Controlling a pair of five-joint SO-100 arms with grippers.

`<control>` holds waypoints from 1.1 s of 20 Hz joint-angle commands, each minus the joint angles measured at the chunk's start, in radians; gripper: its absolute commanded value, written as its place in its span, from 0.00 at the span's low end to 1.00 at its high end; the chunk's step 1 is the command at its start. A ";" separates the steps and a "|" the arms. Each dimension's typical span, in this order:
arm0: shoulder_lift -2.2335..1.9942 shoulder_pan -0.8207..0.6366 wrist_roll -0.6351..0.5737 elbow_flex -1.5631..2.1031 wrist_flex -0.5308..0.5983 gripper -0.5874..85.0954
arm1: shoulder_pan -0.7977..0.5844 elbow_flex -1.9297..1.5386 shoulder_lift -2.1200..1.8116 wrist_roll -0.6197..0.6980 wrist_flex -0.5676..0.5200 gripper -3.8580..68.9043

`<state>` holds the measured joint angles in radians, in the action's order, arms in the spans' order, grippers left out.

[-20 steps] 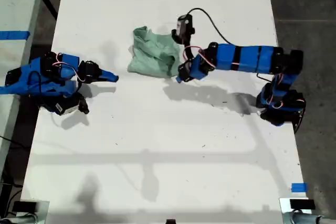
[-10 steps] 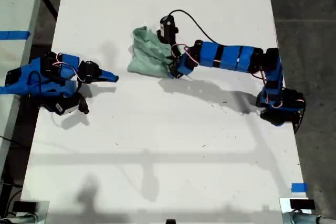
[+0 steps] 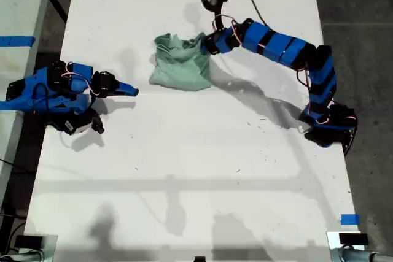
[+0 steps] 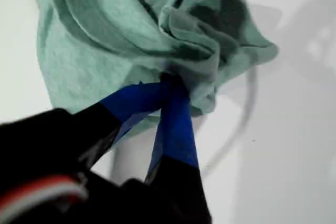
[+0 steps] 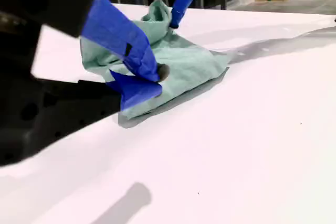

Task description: Fold tshirt

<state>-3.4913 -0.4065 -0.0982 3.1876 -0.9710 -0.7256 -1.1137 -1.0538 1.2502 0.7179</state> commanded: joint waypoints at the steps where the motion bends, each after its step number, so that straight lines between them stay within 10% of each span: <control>1: -0.107 -0.006 -0.009 0.011 -0.005 0.01 | -0.126 -0.043 -0.201 -0.063 -0.092 0.04; 10: -0.107 0.005 -0.003 0.009 -0.008 0.01 | -0.123 -0.893 -1.120 -0.109 -0.034 0.04; 22: -0.109 0.129 0.202 0.005 -0.083 0.09 | 0.463 -1.931 -2.442 -0.945 0.508 0.04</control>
<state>-3.4913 -0.3129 0.0920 3.1876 -1.0538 -0.3129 -2.9713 -3.3042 0.4541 1.0999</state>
